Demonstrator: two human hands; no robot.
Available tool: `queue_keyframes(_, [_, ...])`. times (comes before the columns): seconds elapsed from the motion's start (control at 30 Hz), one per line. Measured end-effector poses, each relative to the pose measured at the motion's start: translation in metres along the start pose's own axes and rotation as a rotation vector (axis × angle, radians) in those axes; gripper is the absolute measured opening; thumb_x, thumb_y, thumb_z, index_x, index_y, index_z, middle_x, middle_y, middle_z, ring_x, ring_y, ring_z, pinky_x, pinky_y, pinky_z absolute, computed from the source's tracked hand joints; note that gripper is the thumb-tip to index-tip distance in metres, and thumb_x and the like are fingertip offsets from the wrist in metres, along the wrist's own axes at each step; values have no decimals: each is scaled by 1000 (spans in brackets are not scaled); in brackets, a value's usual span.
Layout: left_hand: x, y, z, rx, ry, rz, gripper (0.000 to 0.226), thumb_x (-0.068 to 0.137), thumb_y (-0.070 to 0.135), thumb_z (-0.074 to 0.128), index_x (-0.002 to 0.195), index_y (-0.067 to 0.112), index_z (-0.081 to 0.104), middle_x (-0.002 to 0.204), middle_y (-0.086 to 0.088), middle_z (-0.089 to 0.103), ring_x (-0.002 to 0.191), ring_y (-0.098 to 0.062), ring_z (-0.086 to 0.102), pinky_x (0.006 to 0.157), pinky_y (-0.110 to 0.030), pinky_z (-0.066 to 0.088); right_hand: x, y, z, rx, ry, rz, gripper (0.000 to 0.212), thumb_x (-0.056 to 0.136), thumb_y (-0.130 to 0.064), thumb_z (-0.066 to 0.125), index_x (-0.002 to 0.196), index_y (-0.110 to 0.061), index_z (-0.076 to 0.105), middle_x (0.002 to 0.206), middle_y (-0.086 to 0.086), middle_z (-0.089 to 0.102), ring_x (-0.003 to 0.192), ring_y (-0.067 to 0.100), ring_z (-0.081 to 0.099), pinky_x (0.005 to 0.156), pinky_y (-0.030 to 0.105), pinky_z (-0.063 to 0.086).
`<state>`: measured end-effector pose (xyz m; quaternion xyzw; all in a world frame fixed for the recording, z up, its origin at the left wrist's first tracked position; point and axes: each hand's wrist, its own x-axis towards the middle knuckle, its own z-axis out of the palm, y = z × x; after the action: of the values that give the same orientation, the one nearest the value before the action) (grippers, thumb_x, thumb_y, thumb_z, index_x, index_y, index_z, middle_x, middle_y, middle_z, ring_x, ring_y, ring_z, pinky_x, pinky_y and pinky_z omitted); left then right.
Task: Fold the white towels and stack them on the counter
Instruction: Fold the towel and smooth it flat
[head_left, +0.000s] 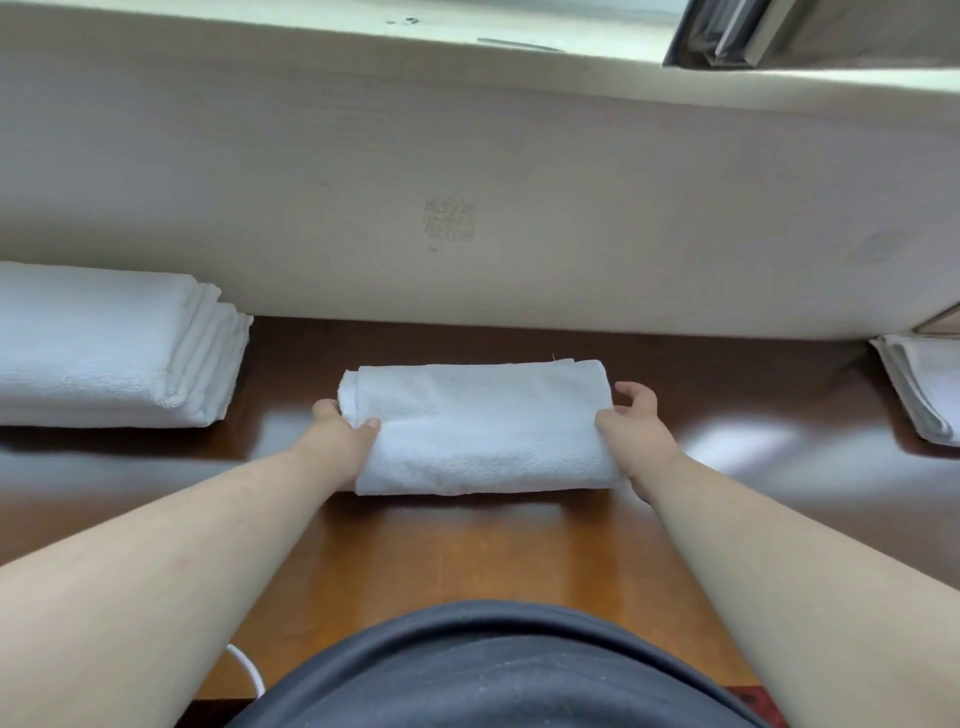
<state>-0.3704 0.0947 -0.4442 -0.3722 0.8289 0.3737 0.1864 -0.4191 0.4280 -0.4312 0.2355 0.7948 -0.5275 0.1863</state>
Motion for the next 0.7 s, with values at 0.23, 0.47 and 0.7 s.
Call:
queue_keyframes(0.23, [-27, 15, 20, 828, 211, 1014, 59, 101, 39, 36, 155, 32, 15, 164, -3, 9, 148, -23, 9, 114, -33, -13, -23, -7, 51, -830, 225, -770, 46, 96, -25, 54, 142, -23, 50, 157, 4, 35, 145, 23, 28, 117, 35, 20])
queue_keyframes(0.47, [-14, 15, 34, 929, -99, 589, 74, 91, 72, 15, 151, 41, -17, 159, 2, -30, 146, -22, -27, 117, -57, -5, -5, 4, 57, -1235, -115, -525, 83, 87, -76, 13, 157, -36, -7, 165, -4, -19, 151, 18, -20, 120, 51, -11])
queue_keyframes(0.7, [-6, 14, 36, 868, -85, 596, 69, 91, 69, 10, 151, 44, -14, 160, 4, -26, 146, -19, -25, 117, -56, -6, 11, 0, 49, -1256, -174, -573, 90, 78, -84, 5, 156, -40, -7, 165, -8, -17, 151, 14, -16, 120, 52, -9])
